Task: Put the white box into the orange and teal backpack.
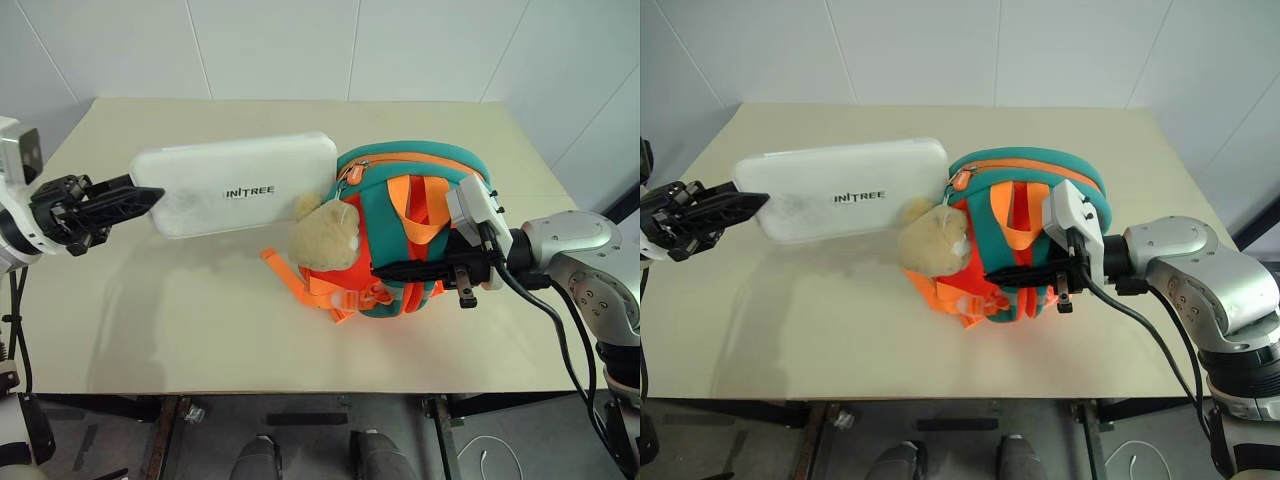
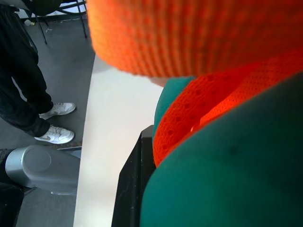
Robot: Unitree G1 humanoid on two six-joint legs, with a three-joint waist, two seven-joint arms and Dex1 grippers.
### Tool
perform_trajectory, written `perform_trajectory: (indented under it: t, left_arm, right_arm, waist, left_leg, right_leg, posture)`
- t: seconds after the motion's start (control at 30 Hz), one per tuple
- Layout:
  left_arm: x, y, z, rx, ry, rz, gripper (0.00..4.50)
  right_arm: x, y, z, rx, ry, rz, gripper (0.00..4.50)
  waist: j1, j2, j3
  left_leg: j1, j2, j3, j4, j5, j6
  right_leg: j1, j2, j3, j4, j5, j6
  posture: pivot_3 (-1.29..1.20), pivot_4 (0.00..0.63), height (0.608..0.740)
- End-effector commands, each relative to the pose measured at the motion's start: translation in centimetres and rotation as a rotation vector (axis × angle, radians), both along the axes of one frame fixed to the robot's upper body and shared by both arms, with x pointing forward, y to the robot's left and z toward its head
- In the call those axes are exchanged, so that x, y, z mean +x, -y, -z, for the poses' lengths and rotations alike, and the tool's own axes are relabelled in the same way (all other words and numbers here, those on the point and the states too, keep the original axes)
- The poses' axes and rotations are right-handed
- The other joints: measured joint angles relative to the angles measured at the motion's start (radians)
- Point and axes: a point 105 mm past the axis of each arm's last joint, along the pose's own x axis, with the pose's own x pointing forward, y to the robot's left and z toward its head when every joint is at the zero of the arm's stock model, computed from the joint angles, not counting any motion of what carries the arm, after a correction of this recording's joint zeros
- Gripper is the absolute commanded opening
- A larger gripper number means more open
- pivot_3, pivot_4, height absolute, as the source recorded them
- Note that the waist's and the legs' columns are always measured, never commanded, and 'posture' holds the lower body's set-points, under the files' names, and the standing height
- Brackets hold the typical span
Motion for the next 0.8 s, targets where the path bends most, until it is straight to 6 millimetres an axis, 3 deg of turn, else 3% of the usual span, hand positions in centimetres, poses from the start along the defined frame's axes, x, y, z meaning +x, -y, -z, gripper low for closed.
perform_trajectory:
  t: [0.03,0.47,0.8]
  left_arm:
    - [0.1,0.2,-0.5,0.106,0.040,0.008,1.24]
    - [1.8,3.1,-2.0,0.408,0.169,0.067,1.24]
    - [3.8,7.9,-1.9,0.562,0.174,0.186,1.24]
  right_arm:
    - [-0.2,-0.3,-0.9,0.004,0.054,-0.019,0.00]
    - [0.0,-0.4,-0.9,0.012,0.061,-0.007,0.00]
    - [0.4,-0.9,-0.7,0.016,0.062,-0.025,0.00]
  waist:
    - [0.000,0.000,0.000]
    - [0.000,0.000,0.000]
    - [0.001,0.000,0.000]
  left_leg:
    - [0.000,0.000,0.000,0.001,0.000,0.000]
    - [0.000,0.000,-0.001,0.007,-0.001,0.002]
    - [0.000,0.000,-0.001,0.008,-0.001,0.002]
  right_leg:
    - [0.000,0.000,0.000,0.000,0.000,0.000]
    - [0.001,0.001,0.001,0.005,0.000,0.000]
    - [0.001,0.002,0.001,0.005,0.000,0.000]
  posture:
    - [0.00,0.150,0.740]
    - [0.00,0.150,0.740]
    - [0.00,0.150,0.740]
